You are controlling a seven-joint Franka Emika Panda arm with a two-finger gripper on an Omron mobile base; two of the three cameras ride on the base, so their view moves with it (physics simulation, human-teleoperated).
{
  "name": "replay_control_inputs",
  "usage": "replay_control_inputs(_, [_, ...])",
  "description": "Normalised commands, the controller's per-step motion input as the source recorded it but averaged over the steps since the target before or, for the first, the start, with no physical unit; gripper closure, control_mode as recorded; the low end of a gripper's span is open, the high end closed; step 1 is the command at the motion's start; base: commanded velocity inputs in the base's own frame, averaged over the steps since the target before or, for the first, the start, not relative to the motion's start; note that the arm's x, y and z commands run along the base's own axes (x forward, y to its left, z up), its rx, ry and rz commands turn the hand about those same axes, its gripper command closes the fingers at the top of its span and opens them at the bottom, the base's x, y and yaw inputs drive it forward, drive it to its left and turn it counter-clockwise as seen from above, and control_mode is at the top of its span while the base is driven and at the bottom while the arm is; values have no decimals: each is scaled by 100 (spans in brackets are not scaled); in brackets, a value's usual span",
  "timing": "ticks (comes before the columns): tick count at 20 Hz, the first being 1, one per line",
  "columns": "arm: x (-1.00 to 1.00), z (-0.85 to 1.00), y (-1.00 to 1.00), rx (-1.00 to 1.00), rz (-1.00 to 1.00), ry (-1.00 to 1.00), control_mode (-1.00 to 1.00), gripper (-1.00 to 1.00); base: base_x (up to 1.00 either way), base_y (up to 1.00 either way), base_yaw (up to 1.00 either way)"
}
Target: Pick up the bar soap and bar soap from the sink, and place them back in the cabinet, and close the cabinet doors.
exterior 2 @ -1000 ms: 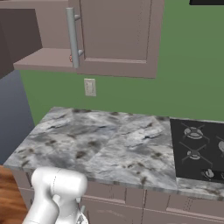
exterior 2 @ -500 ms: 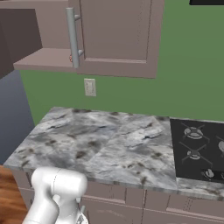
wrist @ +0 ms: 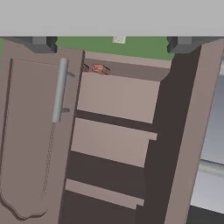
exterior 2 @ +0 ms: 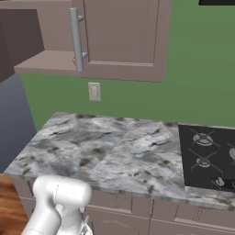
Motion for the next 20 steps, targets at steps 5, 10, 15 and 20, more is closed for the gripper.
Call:
replay_control_inputs(5, [-3, 0, 48, 0, 1, -4, -100, -100, 0, 0, 0])
replay_control_inputs(10, [0, 0, 34, 0, 0, -3, -100, -100, 0, 0, 0])
replay_control_inputs(15, [2, -1, 34, 0, 0, -2, -100, -100, 0, 0, 0])
replay_control_inputs(20, [1, -3, 32, 0, 0, -2, -100, -100, 0, 0, 0])
